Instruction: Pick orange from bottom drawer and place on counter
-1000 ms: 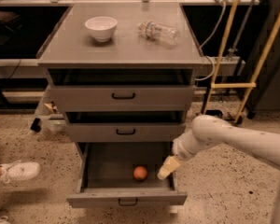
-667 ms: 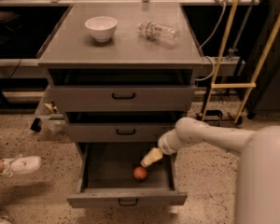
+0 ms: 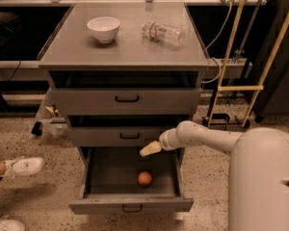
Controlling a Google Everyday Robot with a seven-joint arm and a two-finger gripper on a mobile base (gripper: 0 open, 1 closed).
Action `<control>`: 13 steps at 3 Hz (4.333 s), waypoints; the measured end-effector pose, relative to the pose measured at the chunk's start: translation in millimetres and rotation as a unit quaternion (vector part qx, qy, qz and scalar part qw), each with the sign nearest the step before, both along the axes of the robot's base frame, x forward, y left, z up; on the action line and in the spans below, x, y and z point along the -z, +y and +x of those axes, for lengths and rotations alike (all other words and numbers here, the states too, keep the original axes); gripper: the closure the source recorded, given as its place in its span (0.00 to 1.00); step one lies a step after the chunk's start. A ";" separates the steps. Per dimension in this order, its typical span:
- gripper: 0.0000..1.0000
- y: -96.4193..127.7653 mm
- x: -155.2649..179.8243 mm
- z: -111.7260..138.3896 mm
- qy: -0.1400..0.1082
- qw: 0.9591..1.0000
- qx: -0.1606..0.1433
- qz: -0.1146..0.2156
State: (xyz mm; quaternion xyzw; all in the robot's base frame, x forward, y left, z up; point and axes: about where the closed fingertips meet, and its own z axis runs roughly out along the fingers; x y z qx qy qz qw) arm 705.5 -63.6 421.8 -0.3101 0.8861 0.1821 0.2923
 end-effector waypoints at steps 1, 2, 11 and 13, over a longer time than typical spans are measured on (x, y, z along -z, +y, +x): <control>0.00 2.5 6.2 -2.8 0.001 1.000 0.001 -0.002; 0.00 5.8 15.9 -3.9 0.008 1.000 0.000 -0.002; 0.00 63.2 272.2 -47.0 0.110 0.986 0.101 -0.081; 0.00 78.1 280.1 -46.4 0.130 0.984 0.096 -0.071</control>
Offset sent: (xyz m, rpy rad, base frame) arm 0.0001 0.0651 -0.1994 0.0216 0.2803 0.0056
